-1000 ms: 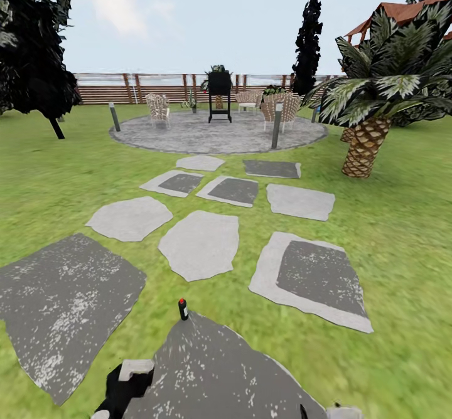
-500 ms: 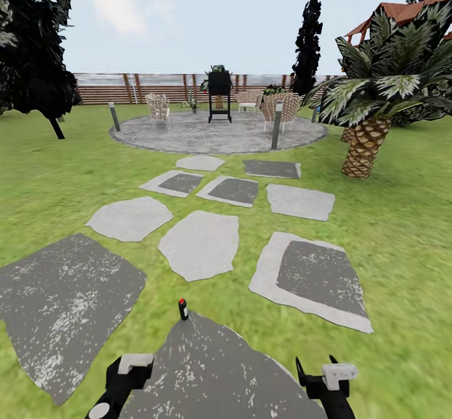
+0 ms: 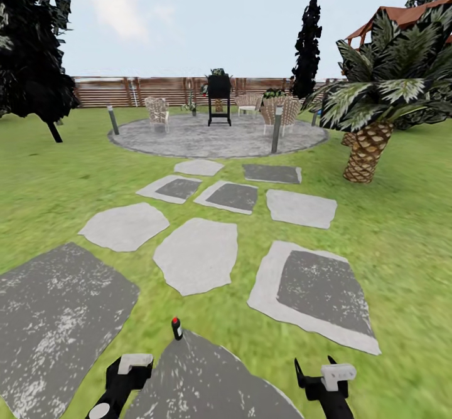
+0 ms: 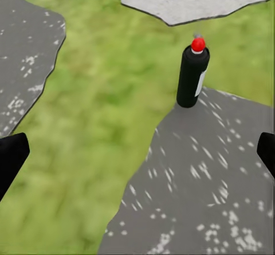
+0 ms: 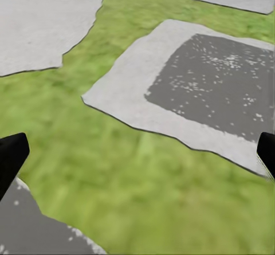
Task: Pick up the pesticide atomizer in the garden and spray insectifuge to fully cover both potted plants in the garden.
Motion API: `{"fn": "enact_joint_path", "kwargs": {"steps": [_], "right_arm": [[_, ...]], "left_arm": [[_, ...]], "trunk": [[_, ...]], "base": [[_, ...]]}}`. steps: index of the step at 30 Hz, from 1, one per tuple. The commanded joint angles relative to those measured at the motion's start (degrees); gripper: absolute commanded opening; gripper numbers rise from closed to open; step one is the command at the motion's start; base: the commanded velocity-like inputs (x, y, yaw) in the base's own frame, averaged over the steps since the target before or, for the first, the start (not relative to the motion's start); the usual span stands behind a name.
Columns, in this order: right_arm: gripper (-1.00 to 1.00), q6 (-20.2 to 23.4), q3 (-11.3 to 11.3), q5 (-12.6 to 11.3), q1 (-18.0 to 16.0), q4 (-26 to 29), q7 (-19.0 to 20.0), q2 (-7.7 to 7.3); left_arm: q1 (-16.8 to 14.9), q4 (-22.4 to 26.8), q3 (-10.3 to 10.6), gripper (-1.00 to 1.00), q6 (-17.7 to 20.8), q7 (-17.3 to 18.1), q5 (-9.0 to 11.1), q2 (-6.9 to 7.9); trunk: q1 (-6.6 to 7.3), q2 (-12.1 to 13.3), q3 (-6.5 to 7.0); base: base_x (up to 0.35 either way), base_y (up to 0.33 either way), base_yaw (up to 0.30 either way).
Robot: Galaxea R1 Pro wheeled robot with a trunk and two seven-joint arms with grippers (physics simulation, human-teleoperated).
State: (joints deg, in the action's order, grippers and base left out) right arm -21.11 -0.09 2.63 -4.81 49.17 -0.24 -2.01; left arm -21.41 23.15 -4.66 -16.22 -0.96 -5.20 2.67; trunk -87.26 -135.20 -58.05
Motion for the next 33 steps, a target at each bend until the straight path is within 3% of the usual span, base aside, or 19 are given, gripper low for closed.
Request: {"fn": "enact_joint_path", "kwargs": {"steps": [1,23,33], "right_arm": [[1.0,-0.16,-0.01,0.27,-0.03,-0.04,-0.02,-0.01],[1.0,-0.16,0.11,0.23,-0.03,0.3,-0.02,0.08],[1.0,-0.16,0.18,0.18,-0.03,0.39,-0.09,0.16]], "left_arm": [[-0.03,-0.04,-0.27,1.0,-0.21,-0.1,-0.54,-0.03],[0.04,-0.04,-0.32,1.0,-0.3,-0.1,-0.51,0.08],[0.06,-0.09,-0.69,1.0,-0.31,-0.1,-0.51,-0.02]], "trunk": [[-0.02,-0.02,-0.05],[-0.02,-0.02,-0.05],[-0.02,-0.02,-0.15]], "base": [[0.293,-0.145,0.0],[0.282,-0.154,0.0],[0.046,-0.009,0.073]]}}
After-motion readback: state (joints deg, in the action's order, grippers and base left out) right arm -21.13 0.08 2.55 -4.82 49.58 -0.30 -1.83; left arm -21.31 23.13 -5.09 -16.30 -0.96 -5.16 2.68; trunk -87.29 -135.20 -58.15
